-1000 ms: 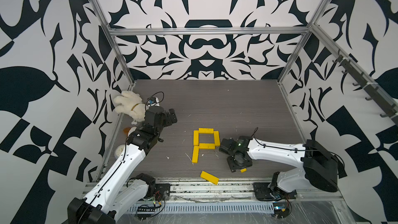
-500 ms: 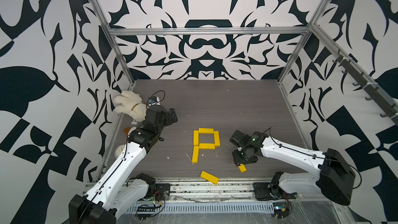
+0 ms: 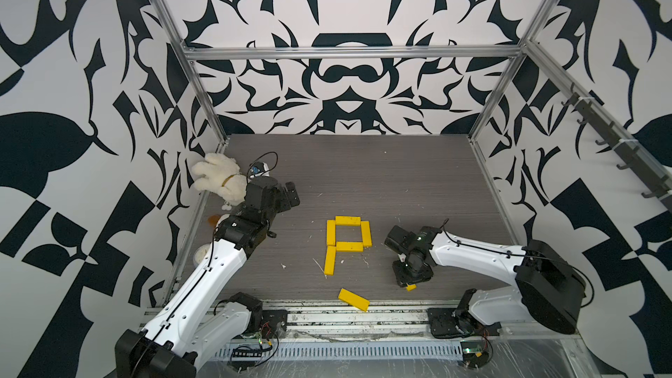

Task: Assemble the number 8 with building blocks
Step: Adjust the building block at the center of the board.

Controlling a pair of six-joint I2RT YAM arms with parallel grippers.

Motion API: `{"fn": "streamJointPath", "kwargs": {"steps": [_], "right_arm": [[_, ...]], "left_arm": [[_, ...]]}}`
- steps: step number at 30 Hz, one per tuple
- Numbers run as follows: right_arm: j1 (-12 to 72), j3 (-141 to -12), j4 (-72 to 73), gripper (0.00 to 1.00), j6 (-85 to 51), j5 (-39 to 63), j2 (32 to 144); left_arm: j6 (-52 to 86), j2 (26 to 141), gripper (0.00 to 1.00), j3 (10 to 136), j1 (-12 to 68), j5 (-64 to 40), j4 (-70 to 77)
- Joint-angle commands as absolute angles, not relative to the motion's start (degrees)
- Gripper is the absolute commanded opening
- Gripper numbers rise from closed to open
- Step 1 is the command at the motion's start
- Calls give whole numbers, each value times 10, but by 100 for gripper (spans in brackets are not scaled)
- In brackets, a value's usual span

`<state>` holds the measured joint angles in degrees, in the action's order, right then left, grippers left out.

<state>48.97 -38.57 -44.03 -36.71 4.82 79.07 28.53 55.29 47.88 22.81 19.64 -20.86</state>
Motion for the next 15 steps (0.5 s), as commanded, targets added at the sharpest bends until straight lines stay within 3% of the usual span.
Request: {"fn": "streamJointPath", "kwargs": {"steps": [1, 6, 15], "right_arm": [[486, -393, -413, 51, -348, 70, 805], [484, -410, -409, 30, -334, 86, 848], [494, -420, -398, 15, -436, 90, 822]], "left_arm": [[287, 544, 99, 488, 226, 193, -216], [285, 529, 99, 478, 226, 201, -215], [265, 521, 99, 461, 226, 202, -202]]}}
